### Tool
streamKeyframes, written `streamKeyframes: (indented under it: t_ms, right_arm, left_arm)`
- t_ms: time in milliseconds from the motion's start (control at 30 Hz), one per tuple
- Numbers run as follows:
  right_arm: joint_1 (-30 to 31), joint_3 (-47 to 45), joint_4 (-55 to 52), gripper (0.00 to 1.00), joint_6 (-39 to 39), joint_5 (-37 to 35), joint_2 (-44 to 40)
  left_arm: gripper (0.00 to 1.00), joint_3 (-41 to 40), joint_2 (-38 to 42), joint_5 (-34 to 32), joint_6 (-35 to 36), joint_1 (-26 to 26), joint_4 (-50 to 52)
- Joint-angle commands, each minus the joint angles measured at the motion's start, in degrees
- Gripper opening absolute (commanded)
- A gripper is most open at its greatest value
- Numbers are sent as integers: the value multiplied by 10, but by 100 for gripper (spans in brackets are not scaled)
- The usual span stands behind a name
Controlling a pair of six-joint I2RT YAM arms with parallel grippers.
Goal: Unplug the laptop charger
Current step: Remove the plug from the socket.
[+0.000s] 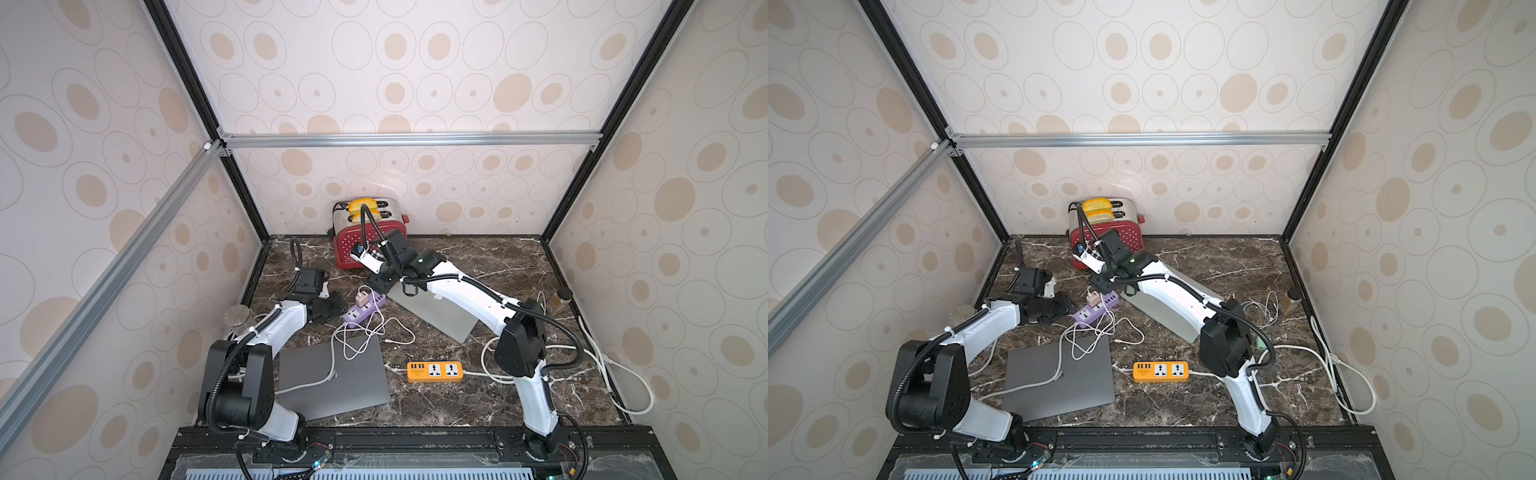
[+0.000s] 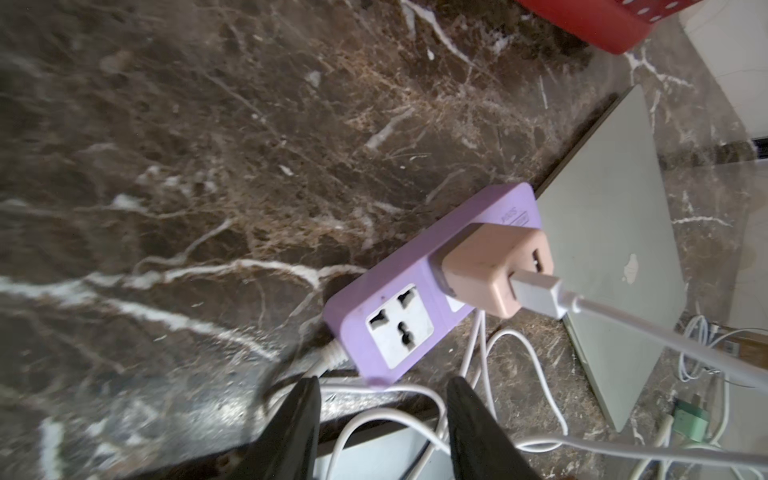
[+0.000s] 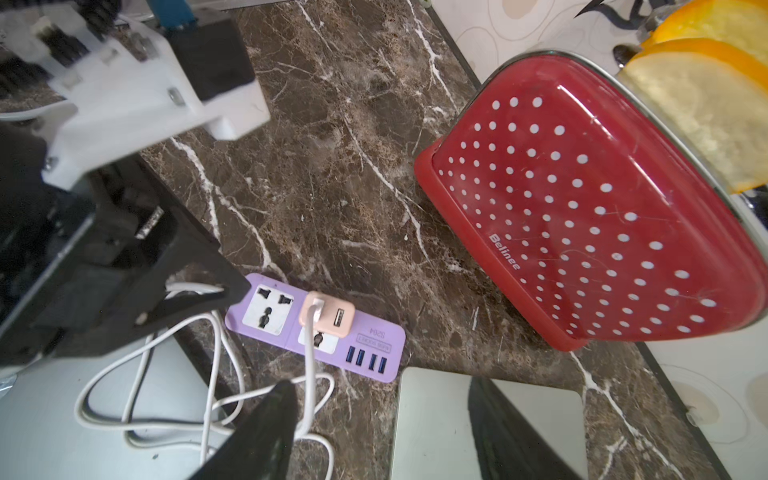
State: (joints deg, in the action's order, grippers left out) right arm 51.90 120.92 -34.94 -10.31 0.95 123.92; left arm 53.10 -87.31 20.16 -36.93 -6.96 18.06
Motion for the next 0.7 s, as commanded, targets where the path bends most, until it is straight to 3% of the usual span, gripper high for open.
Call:
streamKeyframes:
  t_ms: [0,267,467,667]
  right_arm:
    - [3,56,-60,70,-5,7,36]
    - [3,130,-79,78,10,39,89]
    - [3,124,-74,77,24,57,106]
    - [4,73,-22,71,58,54,113]
  left_arm:
    - [51,23,-17,40,-35,3,-76]
    - [50,12,-47,48,-66,5,-134]
    - [50,-3,-40,37,-63,9,-134]
    - [49,-28,-7,1,-64,10,-117]
